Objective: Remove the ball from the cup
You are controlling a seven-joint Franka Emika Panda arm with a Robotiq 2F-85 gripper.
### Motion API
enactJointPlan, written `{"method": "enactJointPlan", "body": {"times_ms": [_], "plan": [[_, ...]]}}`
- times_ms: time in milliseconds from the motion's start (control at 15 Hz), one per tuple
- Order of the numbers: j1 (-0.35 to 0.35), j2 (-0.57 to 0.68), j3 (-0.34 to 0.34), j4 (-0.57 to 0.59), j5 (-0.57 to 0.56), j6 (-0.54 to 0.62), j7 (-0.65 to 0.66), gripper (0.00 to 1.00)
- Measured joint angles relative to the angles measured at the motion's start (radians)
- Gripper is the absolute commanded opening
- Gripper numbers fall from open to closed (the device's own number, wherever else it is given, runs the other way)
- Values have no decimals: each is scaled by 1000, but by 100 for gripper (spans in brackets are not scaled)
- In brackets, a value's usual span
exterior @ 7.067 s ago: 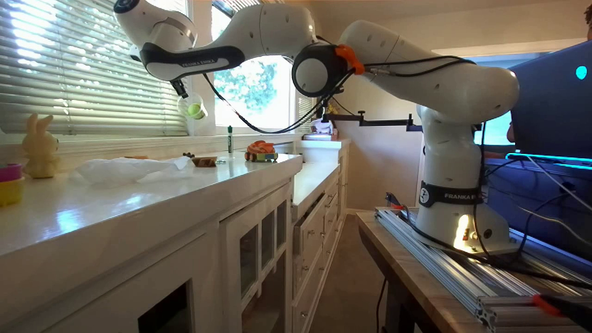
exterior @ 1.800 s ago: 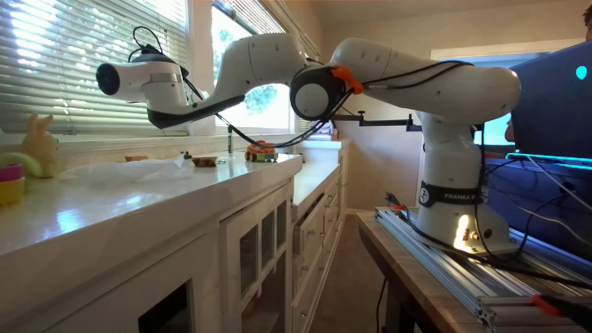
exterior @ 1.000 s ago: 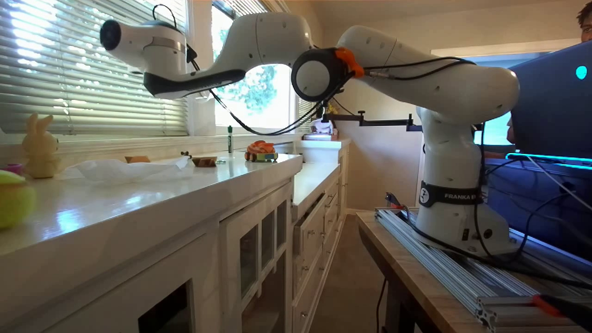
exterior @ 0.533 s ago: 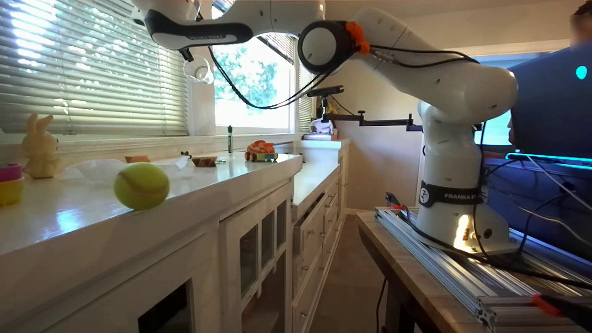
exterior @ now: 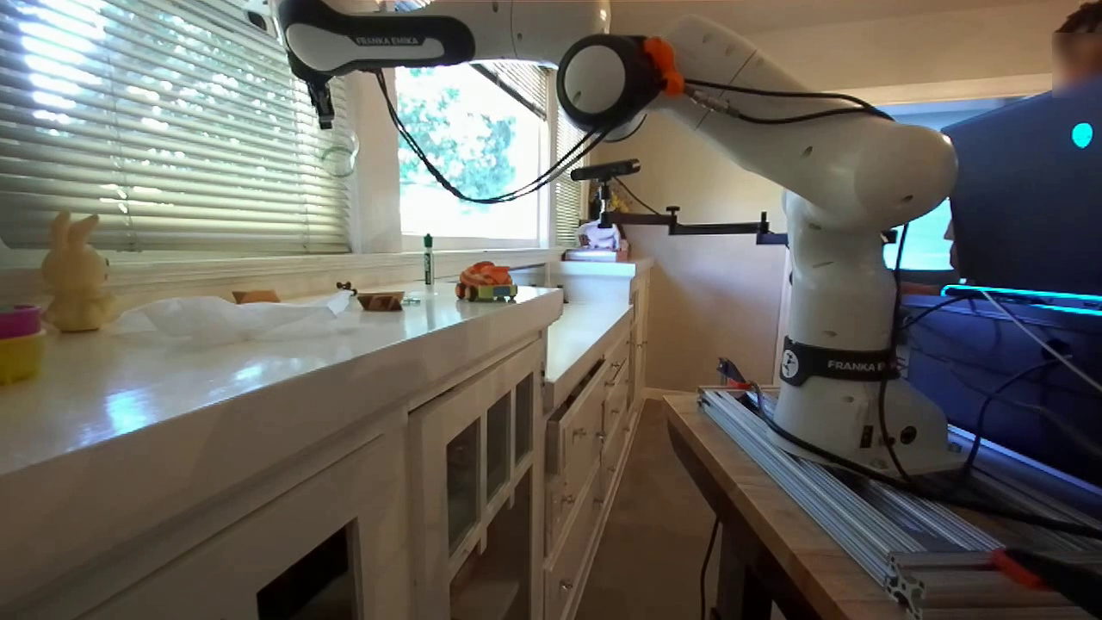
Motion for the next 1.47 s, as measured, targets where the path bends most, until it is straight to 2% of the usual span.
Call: {"method": "enactJointPlan", "body": {"times_ms": [400, 600, 800, 1200, 1467], "plan": [[-45, 3, 36, 1, 276, 116, -25, 2], [-59, 3, 49, 2, 380, 123, -62, 2], [-58, 3, 49, 2, 410, 72, -89, 2], [-31, -6, 39, 3, 411, -138, -107, 2], [-39, -17, 66, 3, 483, -187, -112, 2]]}}
